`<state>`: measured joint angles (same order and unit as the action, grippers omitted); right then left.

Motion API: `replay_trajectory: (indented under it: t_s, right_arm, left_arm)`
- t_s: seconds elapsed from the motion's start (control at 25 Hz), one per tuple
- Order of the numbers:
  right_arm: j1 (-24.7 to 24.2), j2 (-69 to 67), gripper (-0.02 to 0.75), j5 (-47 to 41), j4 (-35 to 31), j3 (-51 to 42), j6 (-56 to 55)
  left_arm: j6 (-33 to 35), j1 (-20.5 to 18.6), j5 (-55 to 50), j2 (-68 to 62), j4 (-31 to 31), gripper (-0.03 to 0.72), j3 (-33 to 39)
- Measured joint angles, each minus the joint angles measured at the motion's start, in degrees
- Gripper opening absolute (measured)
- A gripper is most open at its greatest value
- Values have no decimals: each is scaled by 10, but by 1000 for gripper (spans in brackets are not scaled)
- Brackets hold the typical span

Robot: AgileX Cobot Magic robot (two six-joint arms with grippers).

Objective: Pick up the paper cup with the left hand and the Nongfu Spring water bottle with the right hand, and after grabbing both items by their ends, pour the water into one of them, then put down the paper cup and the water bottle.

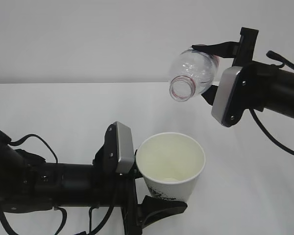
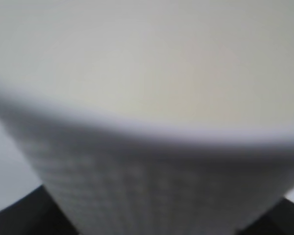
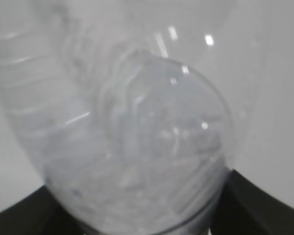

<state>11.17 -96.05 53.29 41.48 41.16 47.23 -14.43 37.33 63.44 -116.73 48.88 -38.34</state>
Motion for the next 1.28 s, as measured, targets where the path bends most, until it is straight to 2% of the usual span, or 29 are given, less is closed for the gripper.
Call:
replay_trajectory:
  t_s: [0.32, 1.28]
  right_arm:
    - [0, 0, 482, 11, -1, 0, 14]
    - [0, 0, 482, 21, -3, 0, 64]
  left_arm:
    - [0, 0, 2, 0, -24, 548, 0]
    - [0, 0, 7, 0, -4, 547, 0]
